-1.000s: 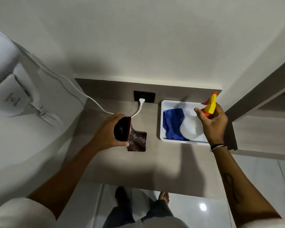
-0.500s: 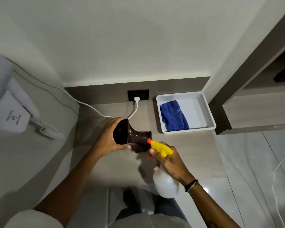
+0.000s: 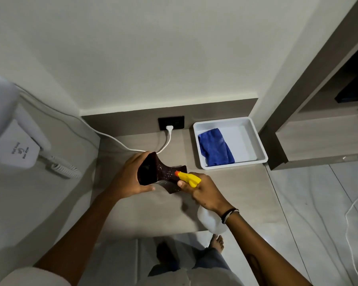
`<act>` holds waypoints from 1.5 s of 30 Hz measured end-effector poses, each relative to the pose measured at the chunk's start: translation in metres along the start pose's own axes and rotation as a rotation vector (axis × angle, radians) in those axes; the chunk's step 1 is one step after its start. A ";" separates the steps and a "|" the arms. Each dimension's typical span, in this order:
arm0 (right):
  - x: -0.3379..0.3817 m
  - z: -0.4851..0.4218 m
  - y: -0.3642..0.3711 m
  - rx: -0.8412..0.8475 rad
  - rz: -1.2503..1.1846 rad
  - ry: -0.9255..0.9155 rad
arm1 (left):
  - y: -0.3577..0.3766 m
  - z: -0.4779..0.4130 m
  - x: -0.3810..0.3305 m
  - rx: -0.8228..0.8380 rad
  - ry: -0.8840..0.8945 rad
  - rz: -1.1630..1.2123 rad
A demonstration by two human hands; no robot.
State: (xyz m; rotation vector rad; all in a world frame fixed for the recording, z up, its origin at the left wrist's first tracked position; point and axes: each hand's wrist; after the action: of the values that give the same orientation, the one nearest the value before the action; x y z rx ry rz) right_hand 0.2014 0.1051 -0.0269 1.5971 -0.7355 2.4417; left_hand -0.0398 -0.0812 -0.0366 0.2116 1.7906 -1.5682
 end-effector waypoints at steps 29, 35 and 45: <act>-0.001 -0.006 -0.025 0.064 0.133 -0.043 | 0.004 0.003 -0.035 -0.028 -0.531 0.215; 0.009 -0.002 -0.018 0.079 0.185 -0.059 | 0.014 0.012 -0.031 -0.037 -0.428 0.188; 0.017 -0.004 -0.009 0.077 0.232 -0.074 | 0.012 0.016 -0.034 -0.034 -0.282 0.029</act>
State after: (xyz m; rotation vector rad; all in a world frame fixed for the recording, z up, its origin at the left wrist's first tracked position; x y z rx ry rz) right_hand 0.1941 0.1118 -0.0100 1.7277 -0.8951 2.6105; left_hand -0.0020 -0.0815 -0.0244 -0.0010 1.5857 -1.4660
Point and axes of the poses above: each hand's wrist, its own z-axis away from the middle knuckle, its own y-axis out of the palm, x = y × z, and after that the axes turned 3 degrees about y, right-handed
